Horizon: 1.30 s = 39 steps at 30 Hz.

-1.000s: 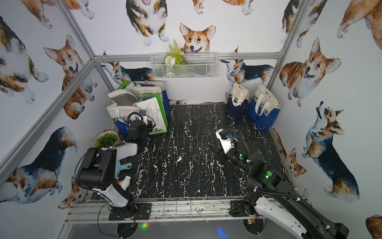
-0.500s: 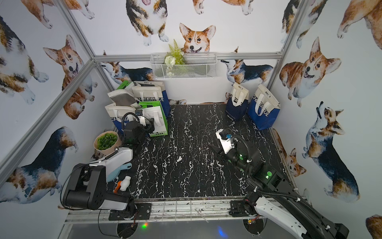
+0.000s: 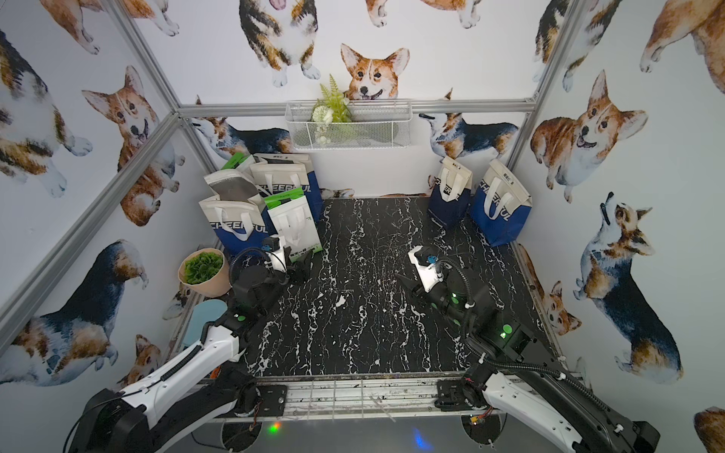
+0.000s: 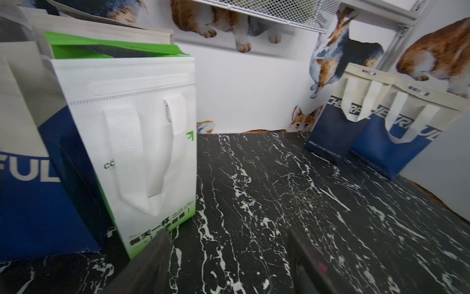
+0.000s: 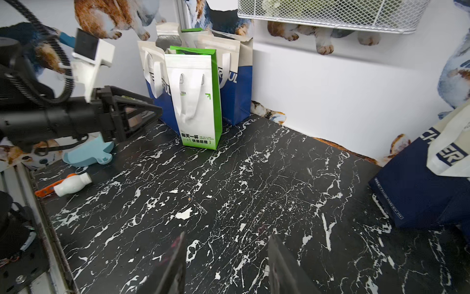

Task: Open the takeout bag
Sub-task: Move the takeout bag to the center of the board.

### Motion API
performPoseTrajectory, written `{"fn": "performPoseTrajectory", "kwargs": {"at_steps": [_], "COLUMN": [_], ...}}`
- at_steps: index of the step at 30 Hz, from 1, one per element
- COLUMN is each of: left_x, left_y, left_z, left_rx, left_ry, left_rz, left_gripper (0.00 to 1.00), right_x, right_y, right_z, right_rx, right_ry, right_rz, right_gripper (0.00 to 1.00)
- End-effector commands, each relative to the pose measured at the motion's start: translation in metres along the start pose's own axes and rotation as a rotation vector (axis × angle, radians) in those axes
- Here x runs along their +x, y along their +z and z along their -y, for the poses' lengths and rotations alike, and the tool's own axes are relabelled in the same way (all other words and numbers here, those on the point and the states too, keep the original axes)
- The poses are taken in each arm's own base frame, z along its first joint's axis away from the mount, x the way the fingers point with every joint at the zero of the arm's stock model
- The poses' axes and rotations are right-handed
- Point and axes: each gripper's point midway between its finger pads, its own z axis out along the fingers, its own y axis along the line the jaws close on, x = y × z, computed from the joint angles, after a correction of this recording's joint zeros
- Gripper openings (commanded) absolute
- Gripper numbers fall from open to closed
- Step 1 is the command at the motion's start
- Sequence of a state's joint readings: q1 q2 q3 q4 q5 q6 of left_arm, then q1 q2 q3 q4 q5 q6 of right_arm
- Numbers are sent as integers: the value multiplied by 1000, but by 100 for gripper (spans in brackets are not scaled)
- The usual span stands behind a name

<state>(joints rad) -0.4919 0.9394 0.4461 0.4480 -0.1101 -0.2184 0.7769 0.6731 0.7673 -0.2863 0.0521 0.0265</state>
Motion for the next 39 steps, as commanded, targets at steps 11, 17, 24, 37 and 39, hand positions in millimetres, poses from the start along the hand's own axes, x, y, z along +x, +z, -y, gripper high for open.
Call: {"fn": "performPoseTrajectory", "kwargs": {"at_steps": [11,17,24,37,39], "left_x": [69,79,68,66,68], "left_y": [12,13,0,-3,-2], "left_z": [98,96,91,87,86], "left_rx": [323,319,316,301,299], "left_ry": [11,94,99,111,113], "left_rz": [-162,-215,-145,-124,-131], "left_gripper": [72,72,72,72,72], "right_x": [-16,-8,-2,18,19], "right_y": [27,48,105,174,180], "right_z": [157,266,333,397,396], "right_rx": [514,664,688,667,640], "right_ry": [153,397,434,479,481], "right_rz": [69,41,-20,-123,-126], "right_gripper": [72,78,80,74,68]}}
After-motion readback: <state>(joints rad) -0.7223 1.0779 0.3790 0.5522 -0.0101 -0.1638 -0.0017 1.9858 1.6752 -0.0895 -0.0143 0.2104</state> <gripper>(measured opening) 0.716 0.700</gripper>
